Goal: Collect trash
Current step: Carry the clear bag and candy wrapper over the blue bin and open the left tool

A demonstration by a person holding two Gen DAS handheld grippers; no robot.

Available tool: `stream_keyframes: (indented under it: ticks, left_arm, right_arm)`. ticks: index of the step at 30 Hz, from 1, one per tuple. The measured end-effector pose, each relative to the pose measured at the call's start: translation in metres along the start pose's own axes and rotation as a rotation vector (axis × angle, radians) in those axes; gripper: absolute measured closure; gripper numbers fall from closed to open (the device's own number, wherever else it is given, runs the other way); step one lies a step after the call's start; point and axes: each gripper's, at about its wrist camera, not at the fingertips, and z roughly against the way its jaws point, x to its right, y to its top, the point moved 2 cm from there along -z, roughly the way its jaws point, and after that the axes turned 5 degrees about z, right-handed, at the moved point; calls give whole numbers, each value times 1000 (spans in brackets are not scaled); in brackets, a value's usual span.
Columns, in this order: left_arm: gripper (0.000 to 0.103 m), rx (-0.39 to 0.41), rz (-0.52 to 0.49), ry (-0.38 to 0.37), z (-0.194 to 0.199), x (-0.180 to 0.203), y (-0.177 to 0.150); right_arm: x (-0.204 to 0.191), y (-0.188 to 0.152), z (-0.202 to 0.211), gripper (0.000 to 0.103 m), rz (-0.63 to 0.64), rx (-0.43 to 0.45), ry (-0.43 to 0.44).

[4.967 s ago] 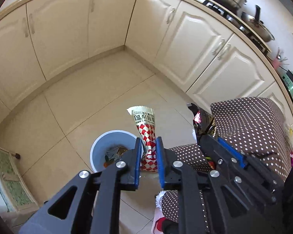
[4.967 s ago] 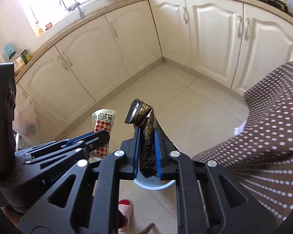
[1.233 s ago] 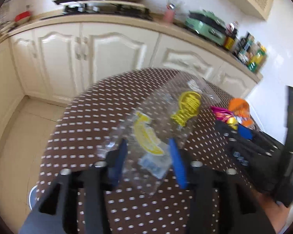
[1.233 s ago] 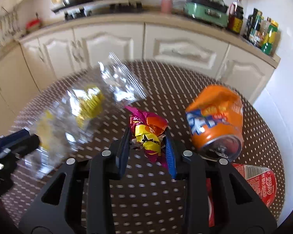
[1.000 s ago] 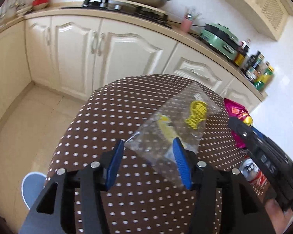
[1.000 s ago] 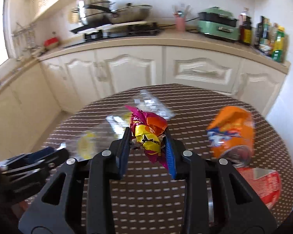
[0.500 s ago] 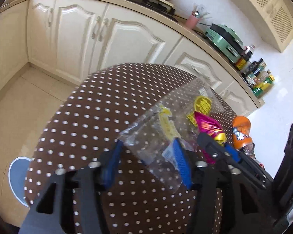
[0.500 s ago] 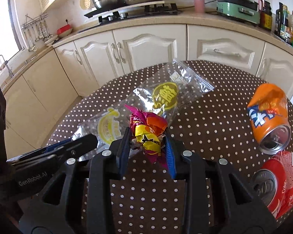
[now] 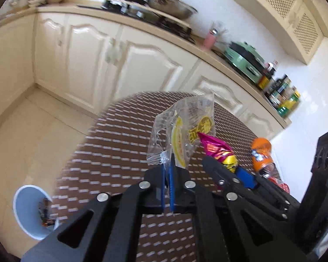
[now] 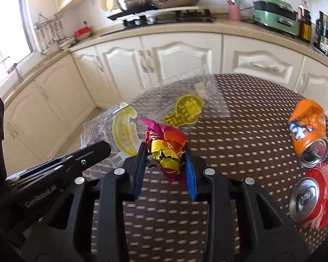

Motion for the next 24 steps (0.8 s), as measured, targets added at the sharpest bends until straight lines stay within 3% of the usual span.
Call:
stream_keyframes:
  ticks: [10, 17, 24]
  left_arm:
    - [100, 116, 137, 159, 103, -113, -2]
    - [100, 121, 239, 299, 154, -207, -25]
    - [100, 50, 341, 398, 164, -285, -47]
  right_arm:
    - [-126, 0, 7, 71, 118, 27, 174]
    - [-230, -19, -15, 71, 225, -29, 298]
    - [-300, -56, -58, 71, 277, -145, 373]
